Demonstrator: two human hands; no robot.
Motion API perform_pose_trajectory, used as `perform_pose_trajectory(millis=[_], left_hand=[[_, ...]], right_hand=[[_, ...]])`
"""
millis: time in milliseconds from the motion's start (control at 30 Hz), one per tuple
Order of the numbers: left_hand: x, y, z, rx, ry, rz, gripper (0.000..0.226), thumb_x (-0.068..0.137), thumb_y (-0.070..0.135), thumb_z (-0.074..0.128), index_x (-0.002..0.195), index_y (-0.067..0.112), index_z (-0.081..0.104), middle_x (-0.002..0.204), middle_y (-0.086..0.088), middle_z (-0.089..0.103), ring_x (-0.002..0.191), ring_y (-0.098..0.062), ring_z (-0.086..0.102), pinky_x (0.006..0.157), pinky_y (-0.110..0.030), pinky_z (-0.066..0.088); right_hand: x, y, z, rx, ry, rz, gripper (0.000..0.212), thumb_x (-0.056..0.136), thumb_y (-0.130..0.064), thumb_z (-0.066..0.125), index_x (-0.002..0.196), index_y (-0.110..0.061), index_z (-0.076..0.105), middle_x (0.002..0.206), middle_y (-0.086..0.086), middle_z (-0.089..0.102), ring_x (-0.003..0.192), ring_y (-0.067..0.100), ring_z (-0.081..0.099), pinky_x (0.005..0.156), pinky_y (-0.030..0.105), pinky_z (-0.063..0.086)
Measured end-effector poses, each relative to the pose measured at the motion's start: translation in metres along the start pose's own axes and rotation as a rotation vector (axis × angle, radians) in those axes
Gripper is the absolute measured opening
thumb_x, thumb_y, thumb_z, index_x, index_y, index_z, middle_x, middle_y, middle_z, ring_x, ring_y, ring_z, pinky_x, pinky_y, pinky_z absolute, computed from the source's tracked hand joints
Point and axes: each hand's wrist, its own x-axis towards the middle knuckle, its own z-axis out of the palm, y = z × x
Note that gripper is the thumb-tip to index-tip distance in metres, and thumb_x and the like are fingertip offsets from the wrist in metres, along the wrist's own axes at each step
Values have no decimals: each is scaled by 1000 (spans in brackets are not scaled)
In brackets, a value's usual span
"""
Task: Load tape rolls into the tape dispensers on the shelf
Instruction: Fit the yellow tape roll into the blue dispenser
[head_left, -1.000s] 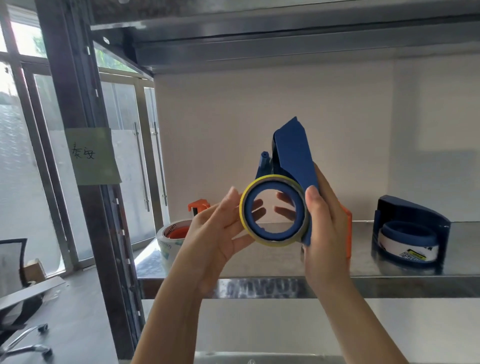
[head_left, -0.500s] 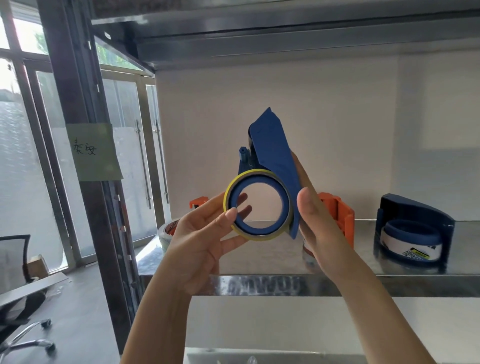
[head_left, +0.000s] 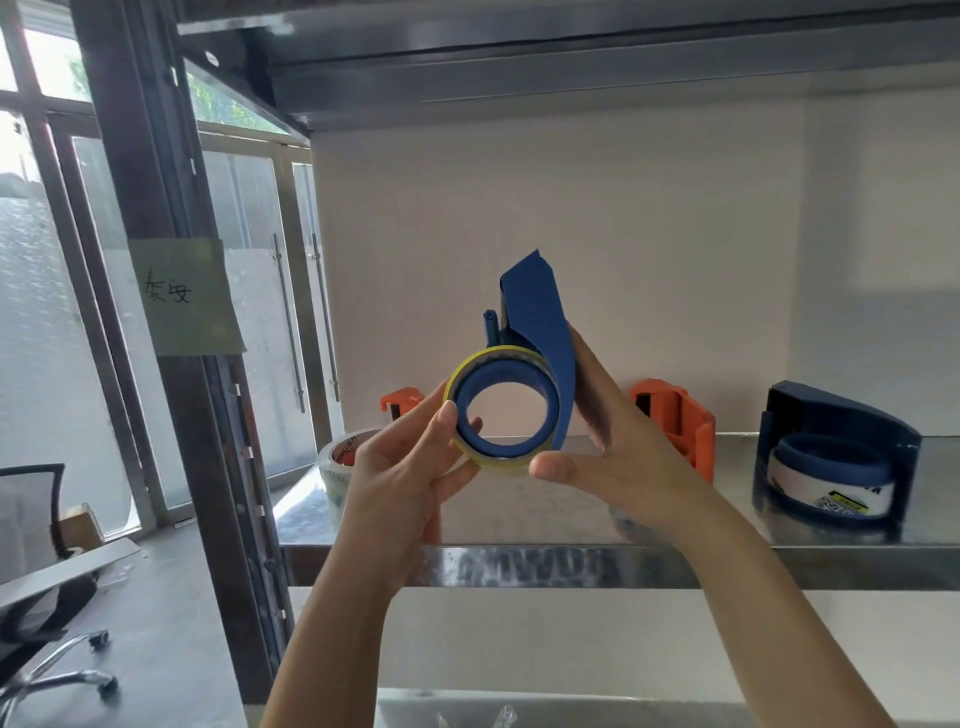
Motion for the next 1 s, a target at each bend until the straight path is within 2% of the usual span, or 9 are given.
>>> perform_pose_trajectory(millis=[133,233,300,367,467,533,733,867,1000], left_hand=[[6,-13,-3,62,-29,-101,38,88,37,48,114,13,64,109,-3,72,108,-15,66,98,-31,49],[11,-20,-5,110,-83,-197,53,79,54,46,116,19,59,118,5,68,113,-6,61,99,-24,44],[19,-24,-2,109,-53,-269,71,78,61,42,130,14,48,132,-1,57,126,-15,51,97,-22,44],[23,-24,0,145,-67,-304,64,92,52,27,132,7,46,134,-5,55,132,-23,45,89,-23,48],[33,-31,0,165,-103,-344,47,89,51,29,97,18,62,105,1,73,95,-7,70,62,-17,54],[27,-34,-5,172,-177,-312,38,86,49,32,93,25,60,84,14,75,76,3,70,57,-12,51],[25,-39,-12,247,-119,-252,44,86,55,38,104,26,65,103,-1,73,97,-13,69,73,-29,56],[23,-35,-12,239,-104,-277,39,90,51,38,101,25,66,98,2,74,92,-12,71,68,-28,57],[19,-31,-8,349,-74,-226,23,99,27,41,101,21,63,106,-6,69,98,-16,66,87,-32,55]], right_hand=[[2,9,-1,105,-12,128,85,72,-41,70,143,-44,23,139,-32,41,129,-13,37,101,10,35],[7,18,-3,103,-62,230,74,72,-47,64,139,-44,31,130,-29,51,117,-17,47,95,12,41],[9,24,-4,131,-67,288,71,72,-52,62,137,-44,35,129,-27,53,116,-14,48,96,14,42],[10,32,-3,151,-61,312,73,72,-53,64,138,-41,37,132,-22,54,120,-9,48,93,14,42],[11,42,1,127,-50,357,75,70,-58,65,138,-40,39,133,-21,53,121,-8,48,92,13,42],[12,48,3,65,-58,380,78,67,-66,63,137,-40,40,134,-20,53,124,-3,47,95,16,42],[14,54,6,-121,-95,420,79,61,-82,58,125,-36,50,119,-16,64,111,2,58,98,34,48],[13,49,4,-140,-107,409,67,66,-70,61,120,-32,52,114,-16,65,106,-1,59,95,31,50],[11,47,3,-98,-136,421,68,65,-58,72,125,-33,49,118,-17,63,109,-1,58,97,30,49]])
